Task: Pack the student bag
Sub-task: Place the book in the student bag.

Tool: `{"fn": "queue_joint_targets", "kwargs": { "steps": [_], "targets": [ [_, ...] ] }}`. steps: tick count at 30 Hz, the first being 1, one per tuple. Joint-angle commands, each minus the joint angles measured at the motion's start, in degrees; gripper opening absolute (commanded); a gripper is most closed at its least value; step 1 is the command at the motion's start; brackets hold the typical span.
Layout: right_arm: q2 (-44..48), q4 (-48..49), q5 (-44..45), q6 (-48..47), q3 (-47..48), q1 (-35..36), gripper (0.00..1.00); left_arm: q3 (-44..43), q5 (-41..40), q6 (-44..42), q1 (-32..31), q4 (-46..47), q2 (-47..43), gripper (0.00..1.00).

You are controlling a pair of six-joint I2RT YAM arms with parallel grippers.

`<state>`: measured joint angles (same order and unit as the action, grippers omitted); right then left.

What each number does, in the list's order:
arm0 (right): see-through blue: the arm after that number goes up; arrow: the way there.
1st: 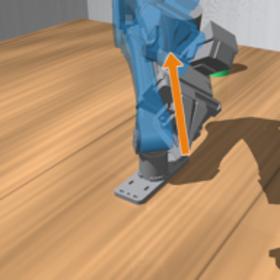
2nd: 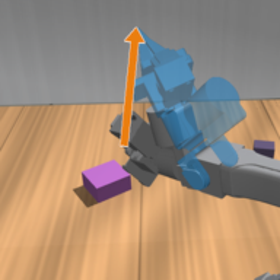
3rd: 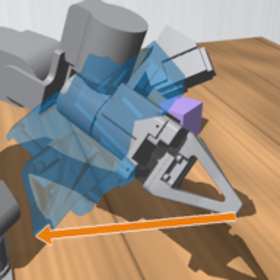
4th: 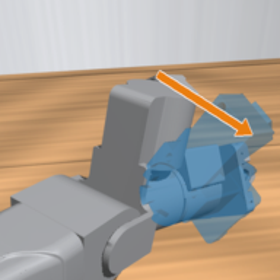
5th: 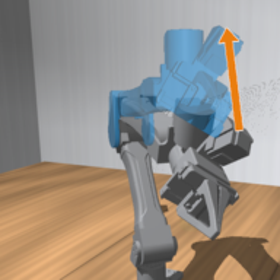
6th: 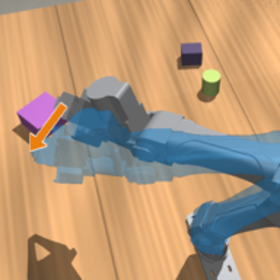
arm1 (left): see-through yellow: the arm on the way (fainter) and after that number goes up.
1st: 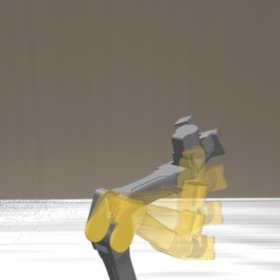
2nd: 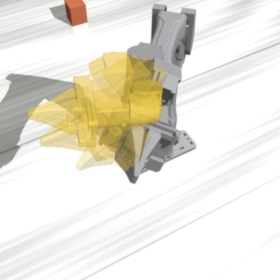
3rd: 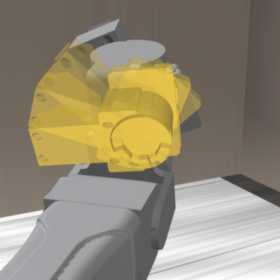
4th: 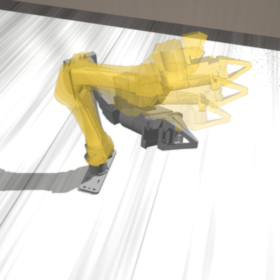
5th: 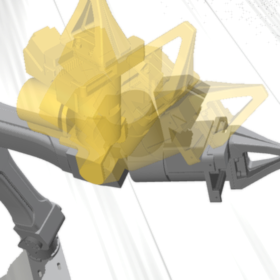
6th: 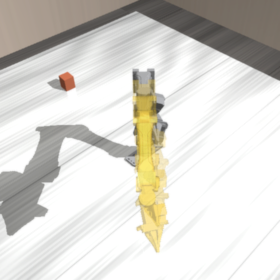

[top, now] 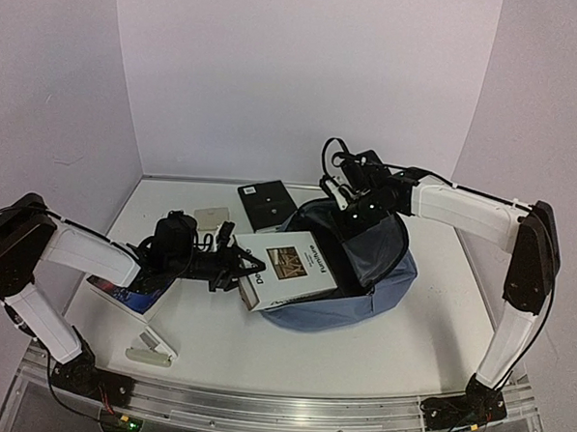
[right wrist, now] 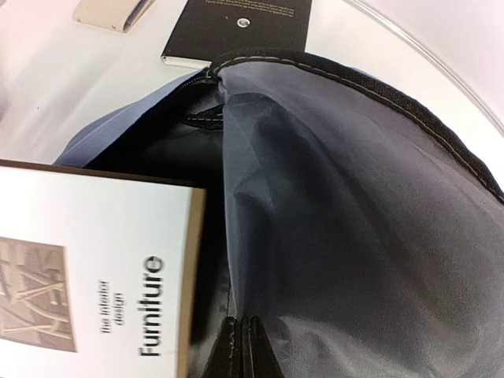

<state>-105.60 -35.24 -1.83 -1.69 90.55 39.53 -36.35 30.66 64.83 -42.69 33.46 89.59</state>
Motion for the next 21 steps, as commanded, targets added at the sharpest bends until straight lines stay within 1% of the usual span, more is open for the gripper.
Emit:
{"fn": "queue_joint_targets", "kwargs": {
  "steps": [1, 5, 8, 12, 16, 18, 21],
  "targets": [
    [4.3, 2.3, -3.2, 1.2, 2.1, 0.1, 0.0, -5.3, 2.4, 2.1, -0.1, 10.2, 4.3, 0.0],
    [5.1, 2.3, -5.3, 3.7, 1.0, 0.1, 0.0, -9.1, 1.7, 3.3, -0.1, 12.9, 9.2, 0.0],
    [5.9, 2.3, -6.6, 4.6, 0.8, 0.0, 0.0, -12.2, 1.5, 5.2, -0.1, 16.9, 14.1, 0.0],
    [6.6, 2.3, -7.6, 6.4, 1.1, 0.0, 0.0, -17.9, 1.8, 9.8, -0.1, 24.6, 22.7, 0.0],
    [7.0, 2.3, -7.5, 8.1, 1.1, 0.0, 0.0, -24.9, 2.1, 17.3, -0.1, 36.0, 32.2, 0.0],
    [6.9, 2.5, -7.8, 8.4, 1.1, 0.0, 0.0, -28.1, 2.2, 19.4, -0.2, 37.4, 36.0, 0.01],
    [6.4, 2.7, -8.0, 7.7, 1.3, 0.0, 0.0, -32.4, 2.4, 18.8, -0.7, 33.8, 38.1, 0.01]
  ]
}}
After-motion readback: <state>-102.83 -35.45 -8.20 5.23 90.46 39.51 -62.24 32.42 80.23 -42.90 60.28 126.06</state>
